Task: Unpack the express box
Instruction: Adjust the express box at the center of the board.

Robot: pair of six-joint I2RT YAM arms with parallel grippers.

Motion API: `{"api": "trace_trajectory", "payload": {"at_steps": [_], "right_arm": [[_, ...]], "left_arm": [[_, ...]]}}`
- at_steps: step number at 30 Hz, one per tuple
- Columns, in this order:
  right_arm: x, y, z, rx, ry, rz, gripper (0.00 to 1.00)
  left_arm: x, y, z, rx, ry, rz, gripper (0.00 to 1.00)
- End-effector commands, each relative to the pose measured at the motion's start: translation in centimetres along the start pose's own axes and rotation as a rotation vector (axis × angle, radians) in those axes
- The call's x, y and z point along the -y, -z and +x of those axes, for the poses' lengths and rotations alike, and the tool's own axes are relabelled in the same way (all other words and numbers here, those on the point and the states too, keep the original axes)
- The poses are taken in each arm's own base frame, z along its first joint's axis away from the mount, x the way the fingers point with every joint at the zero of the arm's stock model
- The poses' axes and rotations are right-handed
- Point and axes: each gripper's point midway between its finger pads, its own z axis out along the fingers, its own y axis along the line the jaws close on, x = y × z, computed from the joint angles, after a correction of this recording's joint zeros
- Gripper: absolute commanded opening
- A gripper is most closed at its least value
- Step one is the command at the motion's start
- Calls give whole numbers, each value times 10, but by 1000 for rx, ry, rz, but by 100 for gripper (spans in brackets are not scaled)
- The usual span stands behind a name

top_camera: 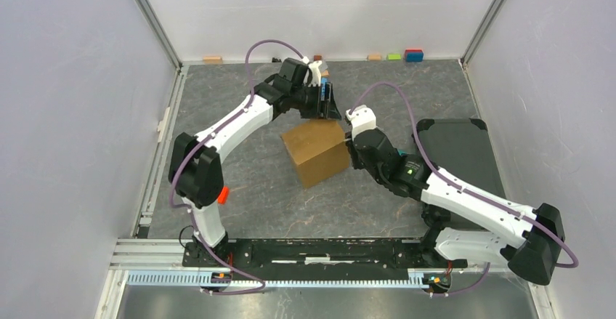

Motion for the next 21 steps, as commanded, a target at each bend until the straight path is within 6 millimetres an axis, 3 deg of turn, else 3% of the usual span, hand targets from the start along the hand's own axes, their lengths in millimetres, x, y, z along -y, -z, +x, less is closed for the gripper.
{"api": "trace_trajectory", "payload": {"at_steps": [1, 5, 8, 14, 16, 18, 21], "right_arm": [[2, 16, -20, 72, -46, -13, 0], [0, 16, -13, 58, -46, -23, 0], [1, 16, -8, 52, -46, -23, 0], [3, 17, -7, 47, -42, -16, 0], [5, 19, -9, 51, -42, -10, 0], [7, 22, -12, 55, -43, -10, 0], [7, 26, -13, 56, -41, -15, 0]], "left_arm": [[-1, 9, 41, -71, 81, -16, 71], [12, 13, 53, -54, 110, -6, 72], [12, 17, 58, -21, 136, -19, 74], [1, 40, 37, 32, 65, -112, 80], [-8, 56, 25, 54, 42, -153, 81], [-25, 73, 16, 81, 35, -209, 99], [-63, 95, 24, 87, 64, -306, 100]]}}
